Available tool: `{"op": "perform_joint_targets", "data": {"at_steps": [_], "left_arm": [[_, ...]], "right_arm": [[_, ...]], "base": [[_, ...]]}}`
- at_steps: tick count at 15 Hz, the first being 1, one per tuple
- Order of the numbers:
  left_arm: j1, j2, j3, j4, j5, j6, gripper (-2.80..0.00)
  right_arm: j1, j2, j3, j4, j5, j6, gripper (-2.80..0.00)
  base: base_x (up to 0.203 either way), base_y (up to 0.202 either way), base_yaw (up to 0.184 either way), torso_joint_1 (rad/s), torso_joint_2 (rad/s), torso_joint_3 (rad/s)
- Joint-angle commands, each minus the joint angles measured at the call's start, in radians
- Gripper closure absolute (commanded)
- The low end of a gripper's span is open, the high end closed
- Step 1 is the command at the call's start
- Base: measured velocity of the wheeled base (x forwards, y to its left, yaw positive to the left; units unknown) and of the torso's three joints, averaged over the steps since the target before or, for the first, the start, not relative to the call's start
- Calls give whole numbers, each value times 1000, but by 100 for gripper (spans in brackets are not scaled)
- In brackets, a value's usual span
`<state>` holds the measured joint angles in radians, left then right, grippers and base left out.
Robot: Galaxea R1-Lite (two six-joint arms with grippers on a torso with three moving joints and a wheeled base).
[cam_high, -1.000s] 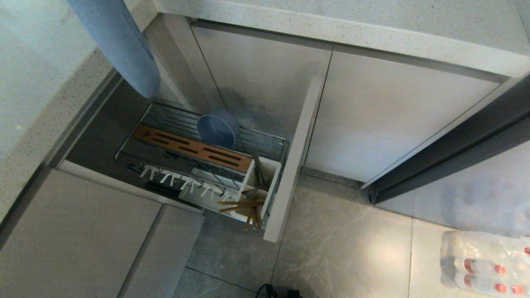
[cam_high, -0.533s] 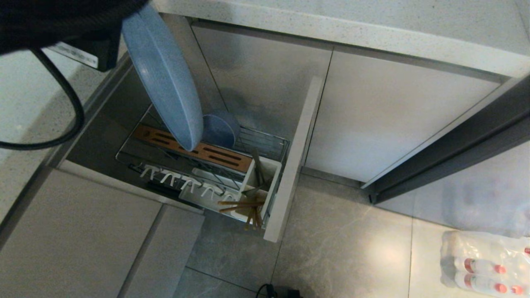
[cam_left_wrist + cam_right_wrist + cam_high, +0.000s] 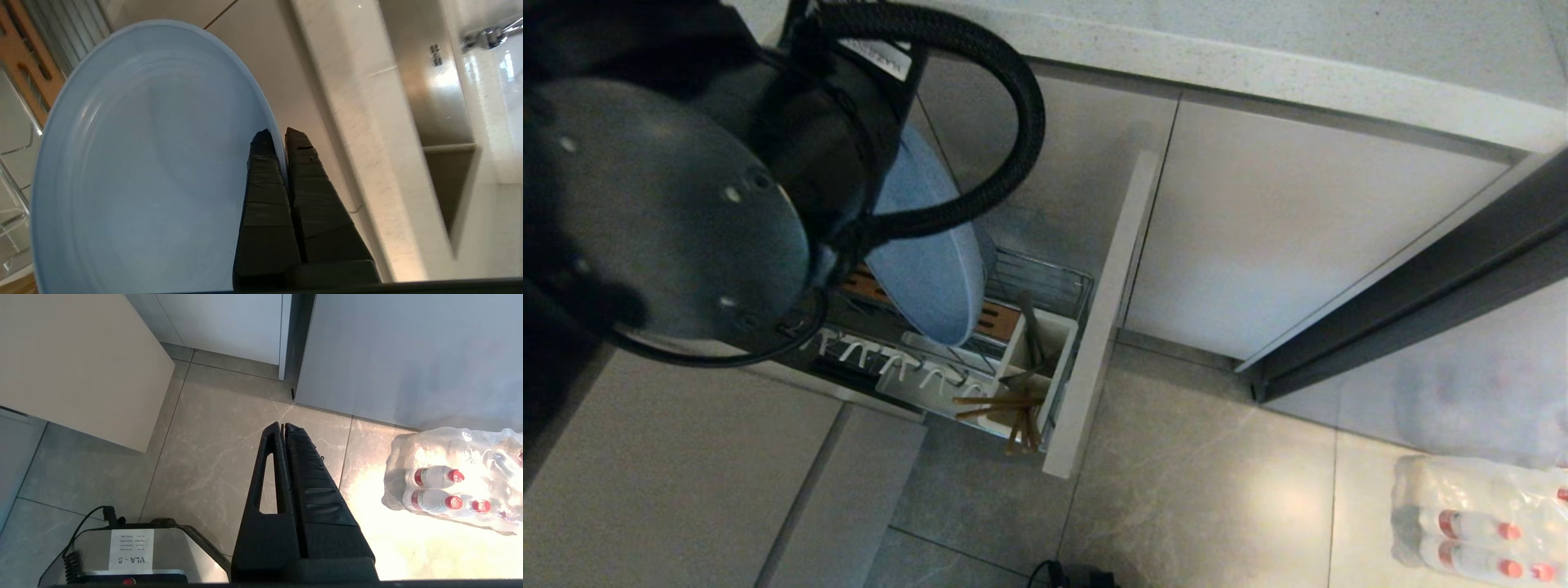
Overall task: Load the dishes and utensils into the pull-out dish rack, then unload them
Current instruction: Pick up the plate and place it in the cupboard
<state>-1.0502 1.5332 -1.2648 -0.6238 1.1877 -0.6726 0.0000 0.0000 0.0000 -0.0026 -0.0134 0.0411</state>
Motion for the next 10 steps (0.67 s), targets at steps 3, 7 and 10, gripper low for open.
{"op": "perform_joint_targets", "data": {"at_steps": [3, 7, 10], "left_arm": [[24, 19, 113, -124, 26, 11, 0], [111, 25, 178, -203, 27, 14, 0], [167, 25, 228, -255, 25, 14, 0]], "right_arm": [[0, 2, 0, 0, 0, 0, 0], [0, 2, 0, 0, 0, 0, 0], [0, 2, 0, 0, 0, 0, 0]], "base": [[0, 0, 0, 0, 0, 0], [0, 0, 0, 0, 0, 0], [0, 0, 0, 0, 0, 0]]}}
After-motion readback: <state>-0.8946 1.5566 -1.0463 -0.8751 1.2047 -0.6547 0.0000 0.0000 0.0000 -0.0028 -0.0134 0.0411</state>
